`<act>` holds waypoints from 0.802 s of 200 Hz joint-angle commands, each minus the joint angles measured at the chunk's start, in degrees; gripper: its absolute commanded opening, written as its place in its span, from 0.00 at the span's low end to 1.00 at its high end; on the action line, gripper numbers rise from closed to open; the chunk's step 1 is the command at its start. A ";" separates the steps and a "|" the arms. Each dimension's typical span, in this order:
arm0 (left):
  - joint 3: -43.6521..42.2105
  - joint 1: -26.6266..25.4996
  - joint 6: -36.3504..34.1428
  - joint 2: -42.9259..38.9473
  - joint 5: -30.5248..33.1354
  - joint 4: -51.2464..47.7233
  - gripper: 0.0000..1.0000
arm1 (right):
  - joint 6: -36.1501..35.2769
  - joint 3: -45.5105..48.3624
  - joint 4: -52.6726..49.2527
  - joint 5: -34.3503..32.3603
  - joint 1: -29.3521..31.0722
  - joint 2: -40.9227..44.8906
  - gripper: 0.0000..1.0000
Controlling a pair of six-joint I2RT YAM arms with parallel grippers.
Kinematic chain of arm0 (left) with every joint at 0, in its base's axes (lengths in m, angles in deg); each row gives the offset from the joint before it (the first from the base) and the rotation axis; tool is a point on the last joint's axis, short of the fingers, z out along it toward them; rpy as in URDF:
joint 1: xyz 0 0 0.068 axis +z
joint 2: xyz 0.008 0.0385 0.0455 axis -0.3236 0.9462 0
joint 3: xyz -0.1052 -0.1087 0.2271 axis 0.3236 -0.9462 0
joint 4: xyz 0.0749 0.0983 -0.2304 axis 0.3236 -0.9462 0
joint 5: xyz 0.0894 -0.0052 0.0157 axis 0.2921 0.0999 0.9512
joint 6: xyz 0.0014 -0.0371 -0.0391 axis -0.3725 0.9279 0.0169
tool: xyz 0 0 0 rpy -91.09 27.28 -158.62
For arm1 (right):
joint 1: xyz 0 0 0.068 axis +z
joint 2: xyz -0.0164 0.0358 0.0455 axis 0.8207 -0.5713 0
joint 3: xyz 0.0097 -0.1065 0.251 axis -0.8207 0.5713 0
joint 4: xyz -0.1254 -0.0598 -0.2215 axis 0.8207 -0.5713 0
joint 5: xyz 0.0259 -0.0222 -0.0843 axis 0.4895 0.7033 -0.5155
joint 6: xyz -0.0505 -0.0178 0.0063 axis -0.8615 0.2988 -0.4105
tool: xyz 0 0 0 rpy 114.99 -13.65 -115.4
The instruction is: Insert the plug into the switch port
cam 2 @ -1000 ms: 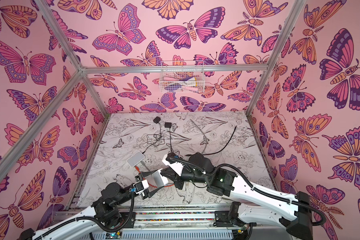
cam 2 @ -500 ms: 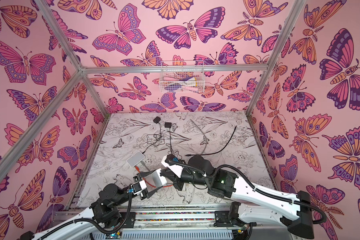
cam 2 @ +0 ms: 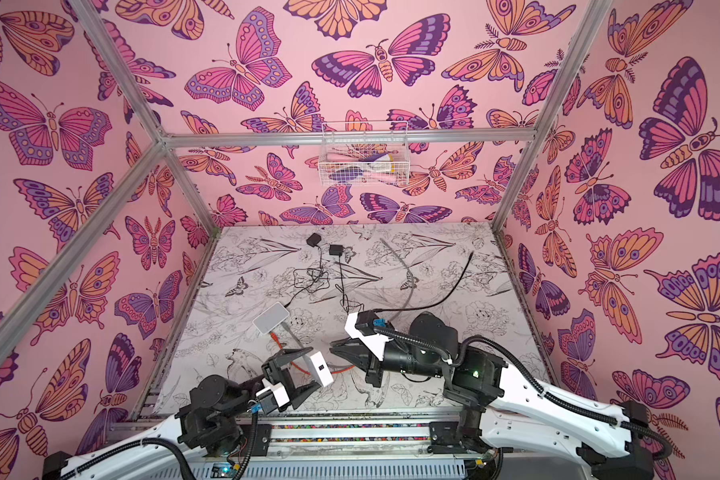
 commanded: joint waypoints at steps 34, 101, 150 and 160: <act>2.09 -1.22 -5.58 -0.49 2.07 2.31 0.00 | -0.35 -3.20 -1.26 3.64 0.86 -1.88 0.00; 2.45 -1.26 -4.12 -0.19 3.55 0.89 0.00 | -3.67 -4.89 -3.87 -1.36 5.15 -4.30 0.00; 2.49 -1.32 -2.87 -0.41 4.18 0.62 0.00 | -3.75 -4.54 -3.40 -2.41 5.29 -4.79 0.00; 2.55 -1.34 -2.65 -0.38 4.18 0.40 0.00 | -3.75 -4.47 -3.32 -2.85 5.29 -4.87 0.00</act>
